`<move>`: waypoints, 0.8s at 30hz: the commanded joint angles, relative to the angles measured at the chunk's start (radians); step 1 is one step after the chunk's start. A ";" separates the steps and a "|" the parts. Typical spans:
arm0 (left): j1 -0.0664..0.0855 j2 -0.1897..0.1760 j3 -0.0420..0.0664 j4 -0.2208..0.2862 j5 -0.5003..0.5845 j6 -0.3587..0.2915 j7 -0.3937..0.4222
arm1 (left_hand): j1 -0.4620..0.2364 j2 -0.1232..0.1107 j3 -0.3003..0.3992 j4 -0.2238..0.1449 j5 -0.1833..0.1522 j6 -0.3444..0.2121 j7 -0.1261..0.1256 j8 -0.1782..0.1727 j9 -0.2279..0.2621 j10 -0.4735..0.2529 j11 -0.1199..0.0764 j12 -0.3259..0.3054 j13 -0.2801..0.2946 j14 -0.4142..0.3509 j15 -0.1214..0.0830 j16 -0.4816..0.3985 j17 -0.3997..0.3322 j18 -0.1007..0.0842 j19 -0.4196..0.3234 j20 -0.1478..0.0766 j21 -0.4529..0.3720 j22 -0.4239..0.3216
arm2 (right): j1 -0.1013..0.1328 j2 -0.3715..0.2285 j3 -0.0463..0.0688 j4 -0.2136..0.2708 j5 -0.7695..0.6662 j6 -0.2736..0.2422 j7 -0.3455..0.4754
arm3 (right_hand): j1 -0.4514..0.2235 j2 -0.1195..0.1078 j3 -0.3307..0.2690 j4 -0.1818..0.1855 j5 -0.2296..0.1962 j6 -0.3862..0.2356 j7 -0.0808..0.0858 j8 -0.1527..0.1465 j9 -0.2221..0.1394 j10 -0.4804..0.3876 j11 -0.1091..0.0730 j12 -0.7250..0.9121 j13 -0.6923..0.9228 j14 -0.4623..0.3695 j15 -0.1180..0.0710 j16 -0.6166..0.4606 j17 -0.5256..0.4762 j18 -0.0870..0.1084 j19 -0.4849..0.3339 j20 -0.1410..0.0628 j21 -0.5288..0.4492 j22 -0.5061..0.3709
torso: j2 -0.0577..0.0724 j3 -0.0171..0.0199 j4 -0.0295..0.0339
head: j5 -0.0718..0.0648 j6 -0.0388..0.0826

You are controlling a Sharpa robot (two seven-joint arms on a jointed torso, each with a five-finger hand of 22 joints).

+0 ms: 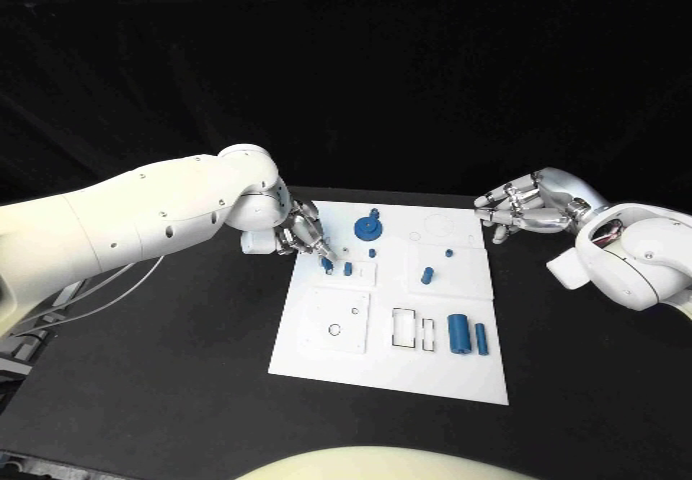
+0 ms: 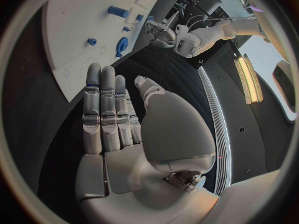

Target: Assemble the parts on the task board

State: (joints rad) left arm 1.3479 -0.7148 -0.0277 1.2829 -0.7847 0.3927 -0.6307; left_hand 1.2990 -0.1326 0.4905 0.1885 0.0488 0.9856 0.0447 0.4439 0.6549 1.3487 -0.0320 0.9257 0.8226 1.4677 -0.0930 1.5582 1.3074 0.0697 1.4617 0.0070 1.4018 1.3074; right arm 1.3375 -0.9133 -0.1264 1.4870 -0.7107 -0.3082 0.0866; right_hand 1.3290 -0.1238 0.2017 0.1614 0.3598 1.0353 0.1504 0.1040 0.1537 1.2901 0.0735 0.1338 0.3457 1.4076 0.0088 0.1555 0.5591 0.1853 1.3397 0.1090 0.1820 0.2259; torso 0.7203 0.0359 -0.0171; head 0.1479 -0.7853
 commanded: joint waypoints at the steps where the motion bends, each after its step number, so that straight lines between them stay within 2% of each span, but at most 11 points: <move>1: 0.007 -0.033 0.002 0.054 -0.011 -0.127 0.037 | -0.007 -0.003 0.176 -0.168 0.002 0.002 0.003 0.008 0.003 0.010 0.000 0.001 0.004 0.099 0.004 0.003 0.250 -0.013 0.001 0.002 -0.003 0.027 | 0.000 -0.001 0.001 0.002 -0.003 0.005 0.007 | -0.007 0.000 0.001 0.006 0.007 -0.006 0.003 0.003 0.002 -0.006 0.000 0.004 0.001 -0.006 0.001 -0.004 0.001 -0.003 -0.001 0.004 -0.005 -0.001 | -0.002 0.0013 0.0022 | 0.002 0.003; 6: 0.007 -0.095 0.002 0.154 -0.106 -0.286 0.088 | -0.012 -0.011 0.199 -0.175 0.002 0.008 0.002 0.013 0.008 0.016 0.000 0.004 0.007 0.099 0.003 0.003 0.251 -0.014 0.005 0.001 0.002 0.033 | 0.000 -0.003 0.001 0.008 -0.003 0.001 0.009 | -0.007 0.000 0.001 0.006 0.007 -0.006 0.003 0.003 0.002 -0.006 0.000 0.004 0.001 -0.006 0.001 -0.004 0.001 -0.003 -0.001 0.004 -0.005 -0.001 | -0.001 0.0009 0.0007 | 0.003 0.005; 9: -0.005 -0.130 0.001 0.212 -0.176 -0.392 0.121 | -0.017 -0.018 0.216 -0.178 0.002 0.012 0.001 0.016 0.011 0.021 -0.001 0.009 0.013 0.099 0.002 0.004 0.251 -0.017 0.011 0.001 0.011 0.045 | 0.000 -0.005 0.001 0.012 -0.003 -0.004 0.012 | -0.007 0.000 0.001 0.006 0.007 -0.006 0.003 0.003 0.002 -0.006 0.000 0.004 0.001 -0.006 0.001 -0.004 0.001 -0.003 -0.001 0.004 -0.005 -0.001 | -0.001 0.0010 0.0000 | 0.005 0.006; 12: -0.026 -0.163 0.000 0.266 -0.247 -0.499 0.155 | -0.020 -0.023 0.229 -0.180 0.002 0.015 0.000 0.017 0.013 0.026 -0.003 0.014 0.018 0.099 0.001 0.004 0.251 -0.019 0.016 -0.001 0.018 0.055 | 0.000 -0.008 0.001 0.016 -0.005 -0.009 0.015 | -0.007 0.000 0.001 0.006 0.007 -0.006 0.003 0.003 0.002 -0.006 0.000 0.004 0.001 -0.006 0.001 -0.004 0.001 -0.003 -0.001 0.004 -0.005 -0.001 | -0.001 0.0015 0.0000 | 0.003 0.008; 14: -0.045 -0.179 -0.001 0.294 -0.285 -0.562 0.174 | -0.023 -0.029 0.239 -0.181 0.002 0.018 -0.001 0.019 0.015 0.029 -0.004 0.016 0.021 0.099 0.000 0.004 0.251 -0.020 0.019 -0.001 0.023 0.061 | 0.000 -0.010 0.001 0.020 -0.009 -0.012 0.017 | -0.008 0.001 0.000 0.007 0.007 -0.006 0.003 0.003 0.002 -0.006 0.000 0.005 0.002 -0.006 0.001 -0.004 0.002 -0.003 -0.001 0.005 -0.005 -0.001 | -0.002 0.0006 0.0014 | 0.003 0.008; 16: -0.065 -0.191 -0.001 0.316 -0.320 -0.619 0.191 | -0.024 -0.031 0.245 -0.181 0.002 0.019 -0.001 0.019 0.015 0.031 -0.004 0.018 0.023 0.099 -0.001 0.004 0.252 -0.021 0.021 -0.002 0.026 0.065 | 0.000 -0.011 0.001 0.023 -0.011 -0.014 0.019 | -0.008 0.001 0.000 0.007 0.007 -0.006 0.003 0.003 0.002 -0.006 0.000 0.005 0.002 -0.006 0.001 -0.004 0.002 -0.003 -0.001 0.005 -0.005 -0.001 | -0.001 0.0003 0.0012 | 0.003 0.012; 23: -0.117 -0.204 -0.003 0.353 -0.417 -0.766 0.228 | -0.030 -0.043 0.268 -0.180 0.002 0.025 -0.003 0.023 0.019 0.038 -0.006 0.025 0.032 0.100 -0.003 0.005 0.252 -0.023 0.025 -0.005 0.033 0.075 | 0.000 -0.015 0.001 0.029 -0.016 -0.016 0.023 | -0.008 0.001 0.000 0.007 0.007 -0.006 0.003 0.003 0.002 -0.006 0.000 0.005 0.002 -0.006 0.001 -0.004 0.002 -0.003 0.000 0.005 -0.005 -0.001 | -0.001 0.0002 -0.0013 | 0.006 0.010; 24: -0.129 -0.205 -0.004 0.357 -0.427 -0.793 0.234 | -0.031 -0.045 0.271 -0.180 0.002 0.026 -0.004 0.023 0.020 0.039 -0.007 0.027 0.034 0.100 -0.003 0.005 0.252 -0.023 0.025 -0.006 0.033 0.074 | 0.000 -0.015 0.001 0.030 -0.017 -0.017 0.023 | -0.008 0.001 0.000 0.007 0.007 -0.006 0.002 0.004 0.002 -0.006 0.000 0.005 0.002 -0.006 0.001 -0.004 0.002 -0.003 0.000 0.005 -0.005 -0.001 | 0.000 0.0004 -0.0016 | 0.006 0.008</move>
State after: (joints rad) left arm 1.2257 -0.9186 -0.0310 1.6338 -1.1212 -0.2648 -0.4542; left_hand 1.2639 -0.1677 0.5722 0.1923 0.0481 1.0042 0.0408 0.4630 0.6729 1.3810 -0.0387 0.9470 0.8552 1.4677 -0.0930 1.5582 1.3073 0.0541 1.4616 0.0070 1.4319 1.3073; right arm 1.3376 -0.9276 -0.1263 1.5147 -0.7151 -0.3153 0.0975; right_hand 1.3291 -0.1238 0.2017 0.1614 0.3638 1.0353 0.1504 0.1040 0.1544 1.2901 0.0735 0.1338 0.3465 1.4076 0.0088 0.1555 0.5600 0.1853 1.3397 0.1090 0.1820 0.2260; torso 0.7191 0.0360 -0.0168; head 0.1530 -0.7751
